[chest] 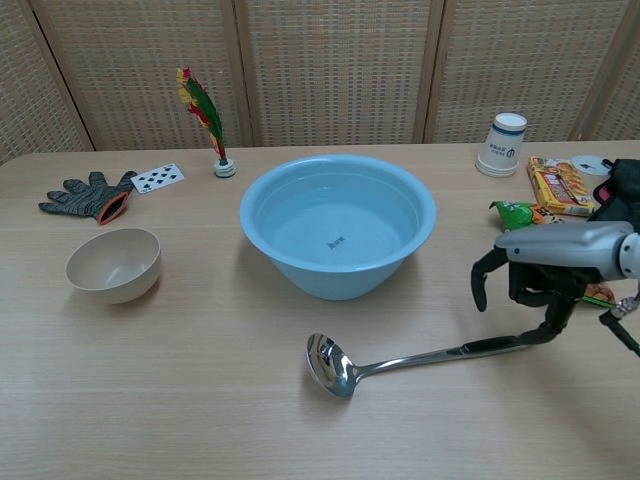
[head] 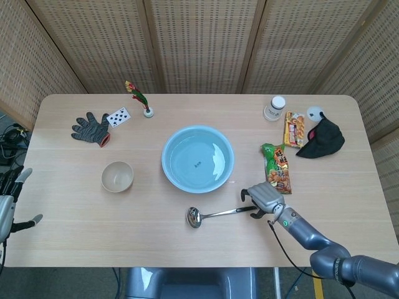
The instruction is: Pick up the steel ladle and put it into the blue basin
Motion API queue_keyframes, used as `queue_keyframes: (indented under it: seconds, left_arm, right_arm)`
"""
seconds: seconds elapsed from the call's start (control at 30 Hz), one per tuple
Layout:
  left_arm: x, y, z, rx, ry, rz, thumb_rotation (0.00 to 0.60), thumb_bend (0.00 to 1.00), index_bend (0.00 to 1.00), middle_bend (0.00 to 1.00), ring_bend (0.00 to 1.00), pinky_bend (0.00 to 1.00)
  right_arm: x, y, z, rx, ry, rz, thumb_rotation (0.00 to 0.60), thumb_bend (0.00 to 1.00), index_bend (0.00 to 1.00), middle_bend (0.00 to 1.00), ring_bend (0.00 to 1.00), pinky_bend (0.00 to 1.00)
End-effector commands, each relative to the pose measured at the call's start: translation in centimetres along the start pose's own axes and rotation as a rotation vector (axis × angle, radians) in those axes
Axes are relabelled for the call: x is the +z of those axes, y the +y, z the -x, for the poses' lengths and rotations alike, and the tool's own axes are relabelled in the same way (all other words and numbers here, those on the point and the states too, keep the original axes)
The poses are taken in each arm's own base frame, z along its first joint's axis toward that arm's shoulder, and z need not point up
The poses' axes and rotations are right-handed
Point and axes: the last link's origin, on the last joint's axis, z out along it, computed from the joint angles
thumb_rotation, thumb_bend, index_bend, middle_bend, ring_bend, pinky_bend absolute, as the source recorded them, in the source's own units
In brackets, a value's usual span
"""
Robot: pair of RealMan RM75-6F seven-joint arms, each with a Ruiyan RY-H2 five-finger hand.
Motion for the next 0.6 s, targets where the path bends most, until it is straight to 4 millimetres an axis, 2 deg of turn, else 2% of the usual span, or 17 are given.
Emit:
queue_keyframes:
  seconds: [0.03,0.3,0.6]
  left_arm:
    - [0.0,0.0,0.0,0.002,0.000,-0.001,0.600,0.00,0.00,0.00,0.00,0.00]
    - [0.2,-0.2,0.2,0.008,-0.010,-0.012,0.600,0.00,0.00,0.00,0.00,0.00]
    - [0.3,-0.1,0.6,0.015,-0.027,-0.014,0.600,0.00,0.00,0.00,0.00,0.00]
  right_arm:
    - [1.0,-0.1,0.5,0.012,0.002,0.010,0.600,0.43,0.49,0.98,0.99,1.00]
    - [2.3,-0.6,2.3,0.012,0.011,0.007,0.600,0.47,0.49,0.98,0.99,1.00]
    - [3.2,-1.7,3.1,0.015,0.021,-0.009,0.600,0.49,0.50,0.98,0.99,1.00]
